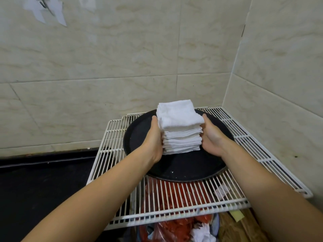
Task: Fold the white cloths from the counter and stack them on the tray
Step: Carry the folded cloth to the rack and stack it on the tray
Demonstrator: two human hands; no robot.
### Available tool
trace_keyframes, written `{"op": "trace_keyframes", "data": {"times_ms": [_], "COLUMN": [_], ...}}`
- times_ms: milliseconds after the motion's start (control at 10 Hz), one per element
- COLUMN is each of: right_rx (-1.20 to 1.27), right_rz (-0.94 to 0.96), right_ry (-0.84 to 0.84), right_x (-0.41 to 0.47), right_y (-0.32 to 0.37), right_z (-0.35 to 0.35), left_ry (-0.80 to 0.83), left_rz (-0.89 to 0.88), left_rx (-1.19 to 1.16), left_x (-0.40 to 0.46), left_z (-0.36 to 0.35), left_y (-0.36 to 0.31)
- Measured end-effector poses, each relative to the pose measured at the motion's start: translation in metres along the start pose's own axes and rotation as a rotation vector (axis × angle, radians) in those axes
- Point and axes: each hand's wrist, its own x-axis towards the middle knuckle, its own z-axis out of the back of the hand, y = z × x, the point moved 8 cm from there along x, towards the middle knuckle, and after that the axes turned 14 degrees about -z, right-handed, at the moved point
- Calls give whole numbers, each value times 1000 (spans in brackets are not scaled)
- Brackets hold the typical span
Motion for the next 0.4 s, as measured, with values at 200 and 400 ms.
{"op": "trace_keyframes", "data": {"times_ms": [200,400], "right_rx": [-20,-86], "right_rz": [15,-4], "right_ry": [-14,-106], "right_x": [-6,-23], "right_y": [-1,7], "right_z": [-13,-2], "left_ry": [-50,-54], "left_rz": [-113,-159], "left_rx": [15,213], "left_x": [-11,-34], "left_z": [-7,5], "left_y": [-7,-20]}}
